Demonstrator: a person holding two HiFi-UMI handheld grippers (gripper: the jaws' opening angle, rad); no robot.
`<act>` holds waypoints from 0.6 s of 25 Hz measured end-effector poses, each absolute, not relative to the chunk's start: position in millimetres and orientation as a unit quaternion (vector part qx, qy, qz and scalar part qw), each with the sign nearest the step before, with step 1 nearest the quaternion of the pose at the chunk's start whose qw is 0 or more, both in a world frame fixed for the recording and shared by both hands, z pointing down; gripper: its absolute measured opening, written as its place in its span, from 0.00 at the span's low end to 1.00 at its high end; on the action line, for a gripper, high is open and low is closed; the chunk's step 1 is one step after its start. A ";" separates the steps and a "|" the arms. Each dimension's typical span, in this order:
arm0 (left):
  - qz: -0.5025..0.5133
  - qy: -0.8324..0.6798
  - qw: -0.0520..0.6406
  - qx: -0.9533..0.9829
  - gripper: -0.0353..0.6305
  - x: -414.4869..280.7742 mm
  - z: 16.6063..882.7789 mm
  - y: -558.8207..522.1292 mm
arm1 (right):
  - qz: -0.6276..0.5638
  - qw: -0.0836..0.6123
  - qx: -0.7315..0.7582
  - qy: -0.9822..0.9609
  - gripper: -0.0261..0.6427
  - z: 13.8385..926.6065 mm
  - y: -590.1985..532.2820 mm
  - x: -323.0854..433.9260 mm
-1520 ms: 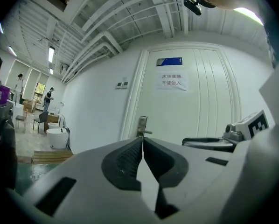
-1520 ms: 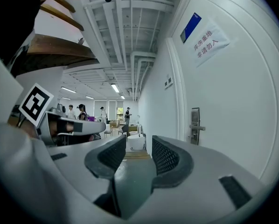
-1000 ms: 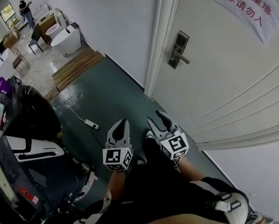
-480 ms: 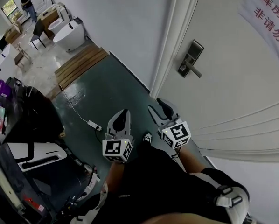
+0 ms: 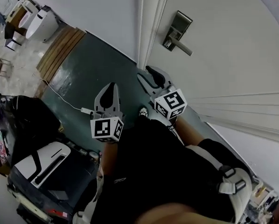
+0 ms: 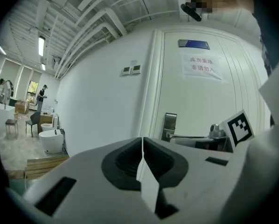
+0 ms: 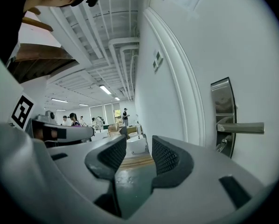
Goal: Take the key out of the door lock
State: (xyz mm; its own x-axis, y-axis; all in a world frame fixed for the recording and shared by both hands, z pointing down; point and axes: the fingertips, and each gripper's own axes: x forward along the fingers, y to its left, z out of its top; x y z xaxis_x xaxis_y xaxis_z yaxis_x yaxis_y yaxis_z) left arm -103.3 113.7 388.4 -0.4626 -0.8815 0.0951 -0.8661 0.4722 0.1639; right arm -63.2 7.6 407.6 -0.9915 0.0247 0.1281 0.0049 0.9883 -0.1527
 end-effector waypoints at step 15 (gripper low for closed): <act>-0.021 -0.774 0.119 0.622 0.10 -140.2 415.5 -7.4 | 0.114 0.085 0.126 -0.982 0.28 451.0 -90.5 -74.7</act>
State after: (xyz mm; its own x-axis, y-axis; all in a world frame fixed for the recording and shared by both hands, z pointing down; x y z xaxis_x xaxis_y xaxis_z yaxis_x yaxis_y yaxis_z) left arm -140.2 -7.4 415.5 -0.1992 -0.9672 0.1577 -0.9573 0.2264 0.1798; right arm -74.7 -90.5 451.0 -0.9539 -0.2271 0.1960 -0.2661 0.9423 -0.2031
